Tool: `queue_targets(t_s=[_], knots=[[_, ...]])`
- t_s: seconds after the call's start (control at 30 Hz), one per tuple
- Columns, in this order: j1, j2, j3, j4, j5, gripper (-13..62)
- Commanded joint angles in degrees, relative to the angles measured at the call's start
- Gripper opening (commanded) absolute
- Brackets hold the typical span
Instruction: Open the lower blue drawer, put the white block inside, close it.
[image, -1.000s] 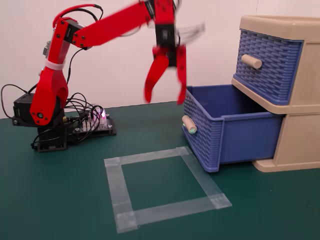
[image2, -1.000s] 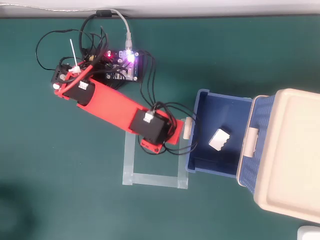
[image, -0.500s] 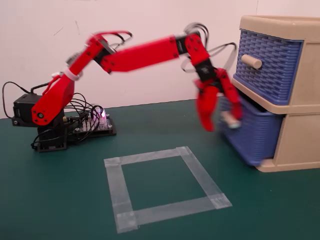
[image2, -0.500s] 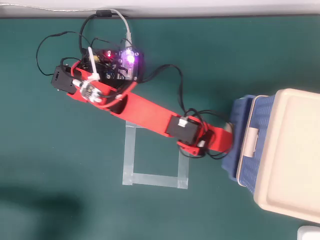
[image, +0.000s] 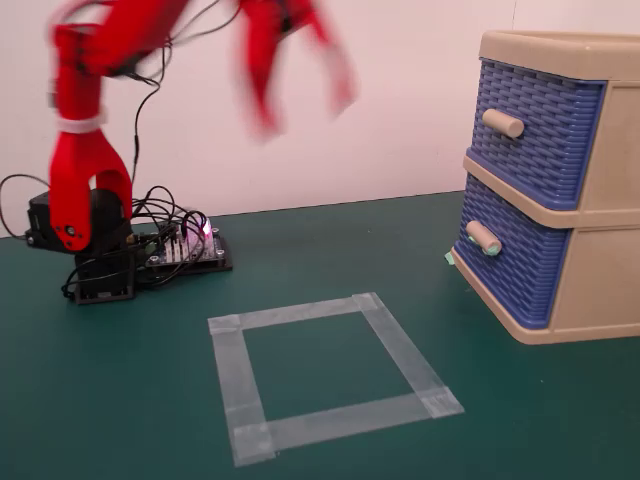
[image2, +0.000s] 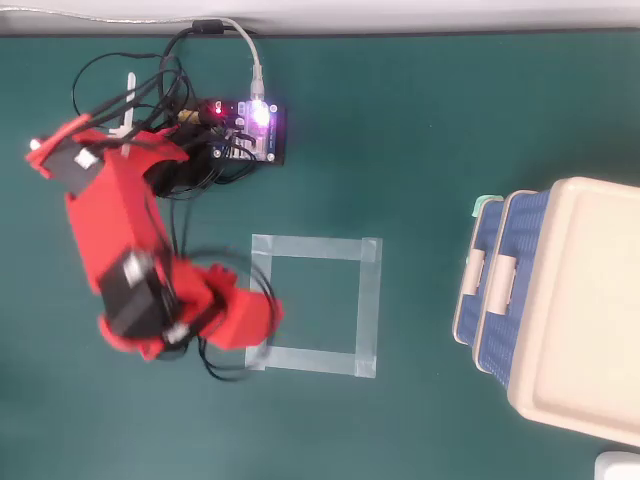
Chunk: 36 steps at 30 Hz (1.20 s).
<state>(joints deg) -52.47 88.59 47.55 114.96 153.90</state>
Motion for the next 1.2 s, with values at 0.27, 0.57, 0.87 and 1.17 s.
queue_targets(t_s=[0.27,0.57,0.87,1.17], knots=[[41.2,27.7,69.3,-17.1,-59.2,33.8],[42.0,46.6,95.0,-23.3,-60.4,34.0],[42.3,46.2,95.1,-20.4,-64.6,34.2],[42.5,46.1,95.0,-20.4,-64.7,34.4]])
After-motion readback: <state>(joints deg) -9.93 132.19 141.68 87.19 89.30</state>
